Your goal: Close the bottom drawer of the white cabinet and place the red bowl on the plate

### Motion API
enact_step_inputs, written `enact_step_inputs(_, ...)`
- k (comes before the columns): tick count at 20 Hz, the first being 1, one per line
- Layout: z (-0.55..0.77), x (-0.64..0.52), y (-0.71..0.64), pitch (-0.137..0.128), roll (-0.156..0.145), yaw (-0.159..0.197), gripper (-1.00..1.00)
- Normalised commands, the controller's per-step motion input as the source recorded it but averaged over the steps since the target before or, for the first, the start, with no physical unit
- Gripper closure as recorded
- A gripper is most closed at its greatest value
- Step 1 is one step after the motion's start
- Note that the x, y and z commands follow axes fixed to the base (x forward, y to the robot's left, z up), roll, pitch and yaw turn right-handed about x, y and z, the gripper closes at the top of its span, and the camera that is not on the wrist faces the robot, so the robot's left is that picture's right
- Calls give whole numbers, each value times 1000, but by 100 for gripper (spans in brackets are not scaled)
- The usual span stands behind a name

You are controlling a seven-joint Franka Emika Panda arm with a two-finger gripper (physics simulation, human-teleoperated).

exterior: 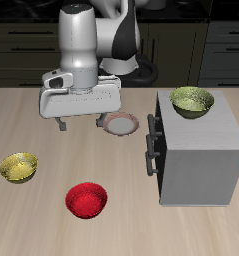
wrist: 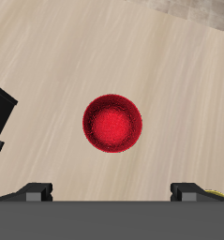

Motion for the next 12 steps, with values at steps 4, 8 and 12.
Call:
enact_step_inputs(4, 227, 222, 74, -26, -2, 5, -100)
enact_step_inputs(8, 213, 109, 202, -26, 13, 6, -100)
enact_step_inputs(12, 102, 184, 229, -15, 12, 29, -100)
